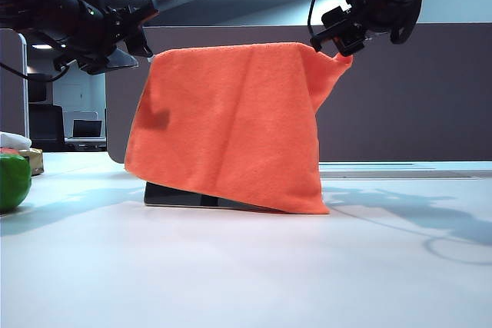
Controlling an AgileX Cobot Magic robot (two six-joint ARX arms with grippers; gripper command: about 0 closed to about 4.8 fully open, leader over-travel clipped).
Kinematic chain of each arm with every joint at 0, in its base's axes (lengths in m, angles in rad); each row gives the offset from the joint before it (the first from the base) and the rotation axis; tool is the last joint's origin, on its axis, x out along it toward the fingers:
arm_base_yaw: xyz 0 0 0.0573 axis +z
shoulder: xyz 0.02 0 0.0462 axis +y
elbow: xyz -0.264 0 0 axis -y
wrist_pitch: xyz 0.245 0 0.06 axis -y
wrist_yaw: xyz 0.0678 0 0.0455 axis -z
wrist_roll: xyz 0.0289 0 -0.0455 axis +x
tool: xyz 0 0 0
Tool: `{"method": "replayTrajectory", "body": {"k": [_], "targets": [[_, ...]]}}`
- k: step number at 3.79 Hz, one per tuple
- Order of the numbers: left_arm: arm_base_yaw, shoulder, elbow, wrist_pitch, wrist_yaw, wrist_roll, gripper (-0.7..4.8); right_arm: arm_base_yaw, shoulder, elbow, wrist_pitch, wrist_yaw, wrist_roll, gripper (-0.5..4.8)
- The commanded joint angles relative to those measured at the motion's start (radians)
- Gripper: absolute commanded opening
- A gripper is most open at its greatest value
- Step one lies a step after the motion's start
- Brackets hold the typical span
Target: Pick up the cloth from the table and use it to cover the mirror.
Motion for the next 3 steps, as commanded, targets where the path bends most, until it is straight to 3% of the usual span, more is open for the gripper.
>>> {"method": "replayTrajectory", "body": {"k": [1,2,3], "targets": [[0.000,-0.004,0.002,0.010,-0.003,0.001,1.59,0.018,-0.024,0.005,-0.460,-0.012,-0.013,4.79],[0.127,-0.202,0.000,-0.203,-0.010,0.047,1.47,0.017,-0.039,0.004,-0.455,0.079,0.172,4.79],[0.144,-0.243,0.000,-0.332,-0.005,0.139,1.41,0.017,-0.069,0.004,-0.450,0.083,0.201,4.79]]}}
